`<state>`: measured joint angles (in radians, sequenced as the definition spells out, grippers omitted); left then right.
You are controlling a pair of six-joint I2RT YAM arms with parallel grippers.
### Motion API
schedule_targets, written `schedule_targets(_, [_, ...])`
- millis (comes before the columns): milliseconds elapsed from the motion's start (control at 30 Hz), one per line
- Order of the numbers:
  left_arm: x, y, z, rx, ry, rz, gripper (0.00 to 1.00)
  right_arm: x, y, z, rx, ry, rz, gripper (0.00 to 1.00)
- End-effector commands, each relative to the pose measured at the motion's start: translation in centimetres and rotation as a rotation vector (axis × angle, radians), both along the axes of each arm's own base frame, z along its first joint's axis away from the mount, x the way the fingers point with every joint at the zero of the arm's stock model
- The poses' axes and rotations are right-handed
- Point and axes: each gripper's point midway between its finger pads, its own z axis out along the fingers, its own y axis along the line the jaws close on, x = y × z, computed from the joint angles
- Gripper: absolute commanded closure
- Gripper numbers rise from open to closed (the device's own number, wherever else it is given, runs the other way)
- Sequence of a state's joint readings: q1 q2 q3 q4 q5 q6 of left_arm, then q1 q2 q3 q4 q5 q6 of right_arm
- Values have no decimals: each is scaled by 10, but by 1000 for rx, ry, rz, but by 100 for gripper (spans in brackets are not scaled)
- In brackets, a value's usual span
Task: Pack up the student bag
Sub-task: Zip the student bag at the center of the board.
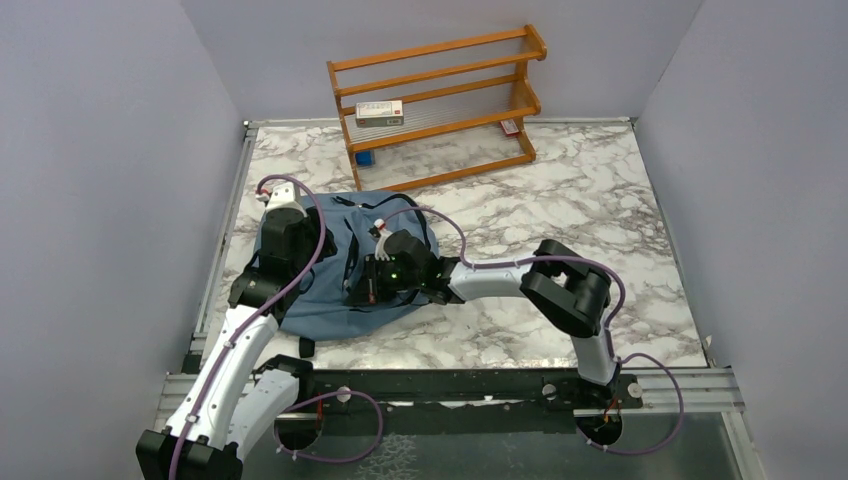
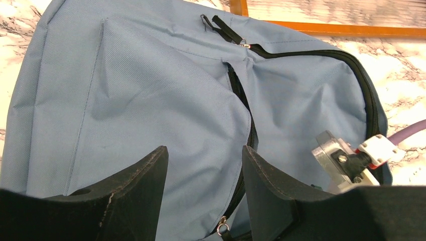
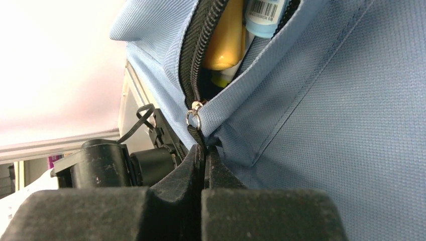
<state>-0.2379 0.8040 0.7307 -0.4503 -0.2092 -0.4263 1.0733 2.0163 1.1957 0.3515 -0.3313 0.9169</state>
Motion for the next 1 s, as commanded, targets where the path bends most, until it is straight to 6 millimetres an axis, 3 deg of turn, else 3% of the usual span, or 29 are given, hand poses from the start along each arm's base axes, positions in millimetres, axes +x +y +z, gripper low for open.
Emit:
schedule_targets(0, [1,-2,2,3,-24,-12,43,-3,6,45,111,-62,15,99])
schedule_targets(200, [1,-2,2,5,-26,-14,43,-14,6,58,140,-54,70,99])
schedule_targets(400, [-1,-2,1,5,-25,-17,43,-5,0,56,134,-61,39,99])
schedule_targets(667, [-10,-5,2,-32,-45,-33,43,44,9,78,218,-52,-12,99])
schedule_targets(967, [-23,-30,-22,-169,-9,-107,43,92,11,87,243,-62,-63,99])
